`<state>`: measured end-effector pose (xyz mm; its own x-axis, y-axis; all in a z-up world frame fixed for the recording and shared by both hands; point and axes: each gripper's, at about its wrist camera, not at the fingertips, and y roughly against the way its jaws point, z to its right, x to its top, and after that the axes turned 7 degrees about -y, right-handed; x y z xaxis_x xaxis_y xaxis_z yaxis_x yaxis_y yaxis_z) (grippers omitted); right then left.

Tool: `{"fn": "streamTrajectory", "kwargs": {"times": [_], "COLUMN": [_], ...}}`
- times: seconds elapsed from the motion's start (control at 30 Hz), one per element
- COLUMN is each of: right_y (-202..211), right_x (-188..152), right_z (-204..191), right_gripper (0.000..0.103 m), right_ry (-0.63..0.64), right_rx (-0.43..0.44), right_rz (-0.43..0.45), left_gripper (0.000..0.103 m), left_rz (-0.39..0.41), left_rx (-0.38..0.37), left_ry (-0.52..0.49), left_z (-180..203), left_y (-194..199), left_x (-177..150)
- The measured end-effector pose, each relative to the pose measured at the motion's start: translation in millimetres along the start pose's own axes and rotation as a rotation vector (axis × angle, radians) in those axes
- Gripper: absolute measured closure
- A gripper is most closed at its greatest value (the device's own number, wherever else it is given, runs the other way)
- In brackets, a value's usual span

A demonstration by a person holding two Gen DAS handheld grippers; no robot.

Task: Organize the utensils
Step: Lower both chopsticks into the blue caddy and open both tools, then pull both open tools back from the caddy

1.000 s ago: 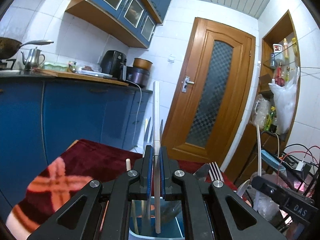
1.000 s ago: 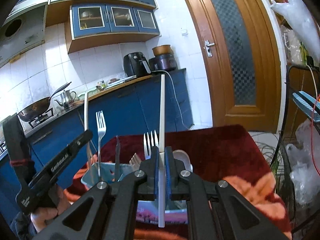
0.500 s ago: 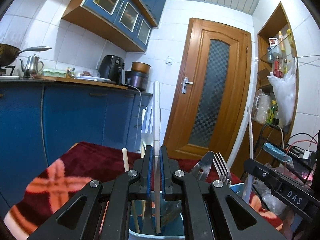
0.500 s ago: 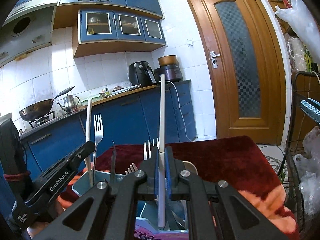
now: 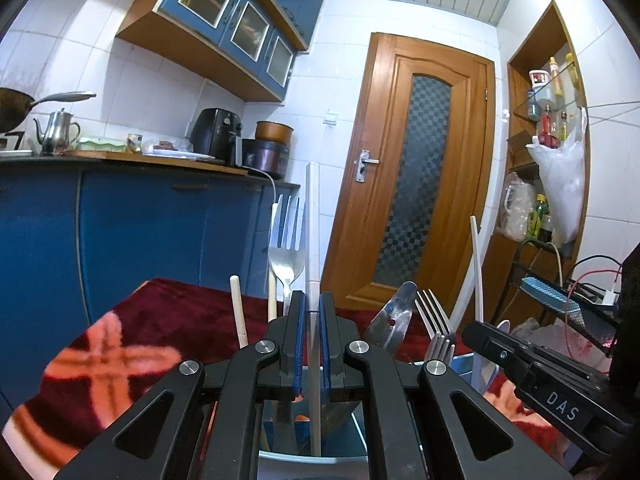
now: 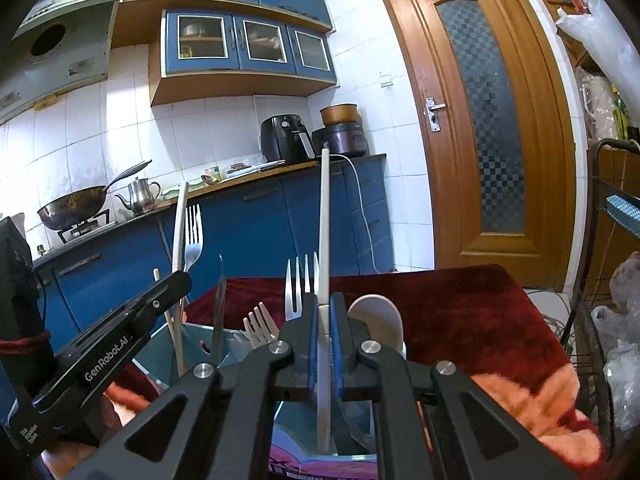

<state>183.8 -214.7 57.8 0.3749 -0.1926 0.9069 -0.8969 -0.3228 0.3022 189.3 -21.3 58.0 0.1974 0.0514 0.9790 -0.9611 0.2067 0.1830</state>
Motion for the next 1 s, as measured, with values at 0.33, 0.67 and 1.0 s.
{"fn": "streamTrajectory", "kwargs": {"times": [0.33,0.67,1.0], "right_y": [16,50,96], "right_x": [-5,-8,-16], "right_z": [-11,-21,-39], "right_gripper": [0.074,0.065,0.055], "right_ry": [0.009,0.012,0.014], "right_rx": [0.002,0.014,0.032], "right_rz": [-0.032,-0.019,-0.013], "left_gripper": [0.09,0.075,0.075], "left_rz": [-0.085,-0.125,-0.169], "left_rx": [-0.001,-0.015,-0.002], "left_ry": [-0.005,-0.008,-0.046], "left_z": [-1,0,7], "left_y": [9,44,94], "left_x": [-4,-3,2]}}
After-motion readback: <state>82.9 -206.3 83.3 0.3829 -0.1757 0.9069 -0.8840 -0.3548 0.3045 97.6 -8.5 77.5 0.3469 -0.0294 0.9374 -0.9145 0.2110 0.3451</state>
